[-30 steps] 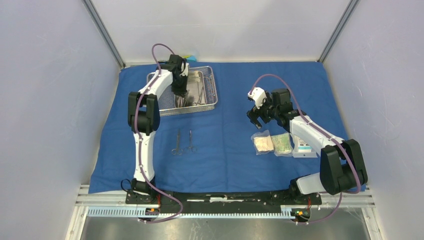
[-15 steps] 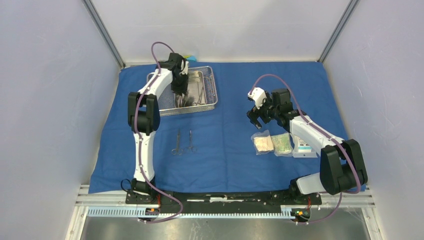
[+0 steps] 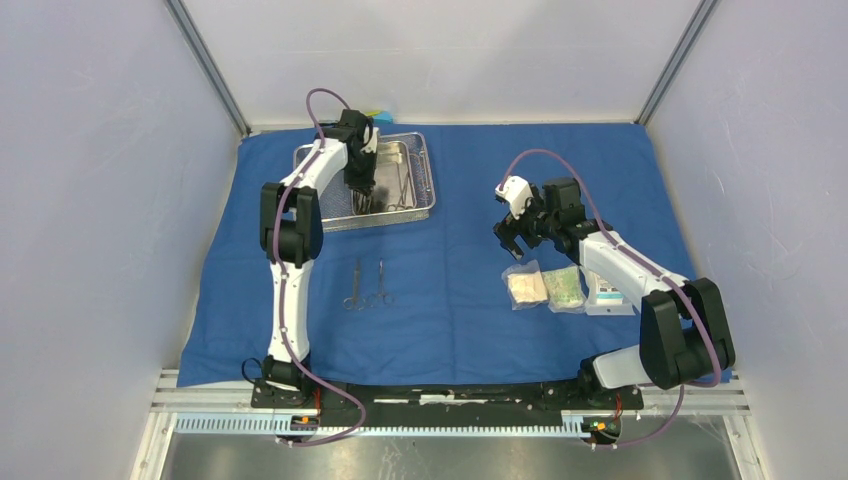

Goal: Open and lay out the surgical kit
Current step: Pick up the medical item from the container.

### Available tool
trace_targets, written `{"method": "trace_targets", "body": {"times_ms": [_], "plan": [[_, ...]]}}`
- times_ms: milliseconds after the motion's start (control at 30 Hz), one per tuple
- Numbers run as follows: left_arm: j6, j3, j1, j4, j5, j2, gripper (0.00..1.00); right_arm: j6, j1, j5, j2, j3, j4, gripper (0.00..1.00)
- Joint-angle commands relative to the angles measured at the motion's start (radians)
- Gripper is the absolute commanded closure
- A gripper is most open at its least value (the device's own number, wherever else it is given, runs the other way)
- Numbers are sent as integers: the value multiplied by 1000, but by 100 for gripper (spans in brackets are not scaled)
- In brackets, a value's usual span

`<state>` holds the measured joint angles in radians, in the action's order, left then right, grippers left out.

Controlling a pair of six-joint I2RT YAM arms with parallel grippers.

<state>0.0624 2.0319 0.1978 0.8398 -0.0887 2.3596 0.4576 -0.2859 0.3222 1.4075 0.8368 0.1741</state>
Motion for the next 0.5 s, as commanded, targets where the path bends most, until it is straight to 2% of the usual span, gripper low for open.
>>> {"method": "trace_targets", "body": {"times_ms": [0,367,467], "plan": [[5,18,0,18,-22,2,79,-4,2,20,13,14,-11,3],[-7,67,-14,17,-17,-34,98,-5,2,31,21,20,-8,3],[-9,79,-18,18,-32,-34,98,-5,2,32,20,20,-8,3]]}}
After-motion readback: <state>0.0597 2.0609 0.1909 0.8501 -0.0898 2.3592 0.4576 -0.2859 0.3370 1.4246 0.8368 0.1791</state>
